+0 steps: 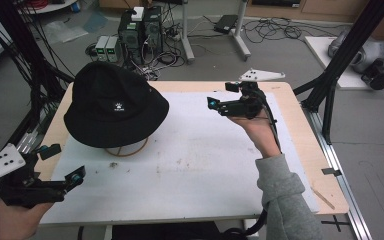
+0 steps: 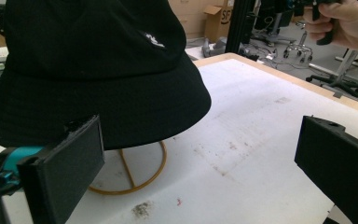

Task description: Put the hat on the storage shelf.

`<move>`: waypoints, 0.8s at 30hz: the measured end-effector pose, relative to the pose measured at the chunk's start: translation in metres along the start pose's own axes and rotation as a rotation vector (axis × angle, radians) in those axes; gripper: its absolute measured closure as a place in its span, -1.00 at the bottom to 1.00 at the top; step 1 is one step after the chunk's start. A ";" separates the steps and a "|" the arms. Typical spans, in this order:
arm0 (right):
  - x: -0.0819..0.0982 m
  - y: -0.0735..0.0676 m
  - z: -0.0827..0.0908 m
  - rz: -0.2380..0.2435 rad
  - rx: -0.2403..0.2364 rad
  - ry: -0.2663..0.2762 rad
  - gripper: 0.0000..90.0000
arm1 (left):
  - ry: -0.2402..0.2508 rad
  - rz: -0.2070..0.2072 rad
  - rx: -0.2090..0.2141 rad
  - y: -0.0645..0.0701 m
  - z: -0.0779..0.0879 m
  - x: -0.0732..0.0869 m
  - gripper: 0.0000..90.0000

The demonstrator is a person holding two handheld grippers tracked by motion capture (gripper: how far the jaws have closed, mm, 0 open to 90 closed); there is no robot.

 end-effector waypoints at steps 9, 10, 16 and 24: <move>0.018 0.005 0.020 -0.002 0.044 0.023 -0.77 | -0.006 0.002 -0.004 -0.001 -0.001 0.001 -0.96; 0.020 0.006 0.022 -0.004 0.050 0.027 -0.77 | -0.006 0.001 -0.005 -0.001 -0.001 0.001 -0.96; 0.035 0.007 0.029 -0.003 0.076 0.024 -0.77 | 0.000 0.000 -0.007 -0.002 -0.001 -0.001 -0.96; 0.053 0.008 0.038 -0.026 0.099 0.033 -0.77 | 0.005 0.003 -0.009 -0.004 0.000 -0.001 -0.96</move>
Point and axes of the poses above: each handheld gripper's, and its own axes: z roughly backward along the jaws, x roughly out of its underside, y roughly to its right, the point moved 6 cm from there along -z, roughly forward along the jaws, and after that the axes turned 5 degrees about -y, right-handed, at the moved point
